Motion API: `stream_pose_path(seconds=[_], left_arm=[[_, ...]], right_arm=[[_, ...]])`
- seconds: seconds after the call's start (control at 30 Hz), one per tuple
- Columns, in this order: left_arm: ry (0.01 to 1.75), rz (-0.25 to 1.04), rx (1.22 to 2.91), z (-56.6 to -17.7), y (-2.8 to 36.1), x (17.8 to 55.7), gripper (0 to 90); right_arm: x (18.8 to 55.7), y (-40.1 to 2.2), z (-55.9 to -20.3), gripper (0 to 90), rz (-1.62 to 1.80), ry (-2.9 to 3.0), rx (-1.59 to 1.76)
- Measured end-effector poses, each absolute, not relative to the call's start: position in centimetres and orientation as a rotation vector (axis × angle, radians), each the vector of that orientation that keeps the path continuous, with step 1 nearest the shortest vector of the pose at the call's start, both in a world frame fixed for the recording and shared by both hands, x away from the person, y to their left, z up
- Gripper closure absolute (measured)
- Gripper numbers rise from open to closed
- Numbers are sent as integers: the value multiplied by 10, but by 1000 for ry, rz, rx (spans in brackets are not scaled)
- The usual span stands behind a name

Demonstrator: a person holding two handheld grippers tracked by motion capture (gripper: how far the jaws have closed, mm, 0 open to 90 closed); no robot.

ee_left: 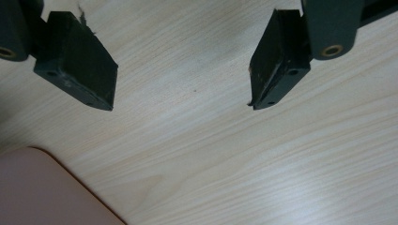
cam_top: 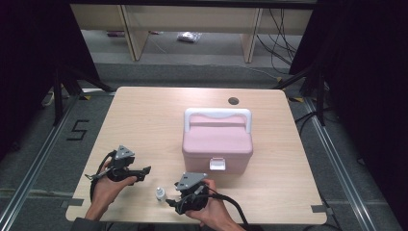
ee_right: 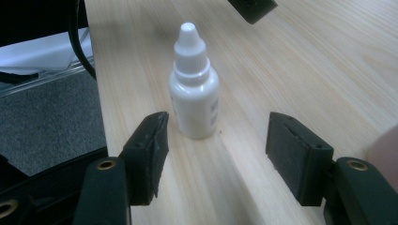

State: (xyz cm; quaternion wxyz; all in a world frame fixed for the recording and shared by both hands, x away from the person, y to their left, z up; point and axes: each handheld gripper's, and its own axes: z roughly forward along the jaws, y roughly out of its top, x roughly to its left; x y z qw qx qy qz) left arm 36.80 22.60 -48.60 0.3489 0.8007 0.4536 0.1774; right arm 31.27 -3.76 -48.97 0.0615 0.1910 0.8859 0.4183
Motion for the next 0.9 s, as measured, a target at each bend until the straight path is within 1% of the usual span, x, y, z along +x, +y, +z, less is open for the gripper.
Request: stream_pose_path(seconds=[0.17, 0.23, 0.43, 0.57, 0.67, 0.73, 0.77, 0.8, 0.9], left_arm=[[1193, 466, 2056, -487, 226, 368, 232], [1175, 459, 2092, -487, 228, 369, 232], [1178, 461, 2081, -488, 226, 368, 232], [1179, 466, 2092, -488, 226, 368, 232], [1174, 459, 2097, -489, 226, 369, 232], [1187, 447, 2075, -490, 225, 368, 232], [1180, 446, 2095, -489, 226, 368, 232], [1190, 455, 2068, -490, 224, 368, 232], [1188, 458, 2075, -490, 225, 368, 232]], right_arm=[[313, -23, -495, 417, 1262, 2696, 551], [314, -19, -496, 423, 1257, 2705, 544], [315, -7, -499, 458, 1238, 2716, 501], [316, -3, -502, 524, 1236, 2710, 491], [317, -2, -503, 599, 1228, 2715, 480], [317, -2, -501, 602, 1222, 2720, 453], [317, -3, -500, 602, 1218, 2723, 458], [316, -3, -500, 603, 1218, 2719, 459], [315, -8, -494, 603, 1223, 2723, 461]])
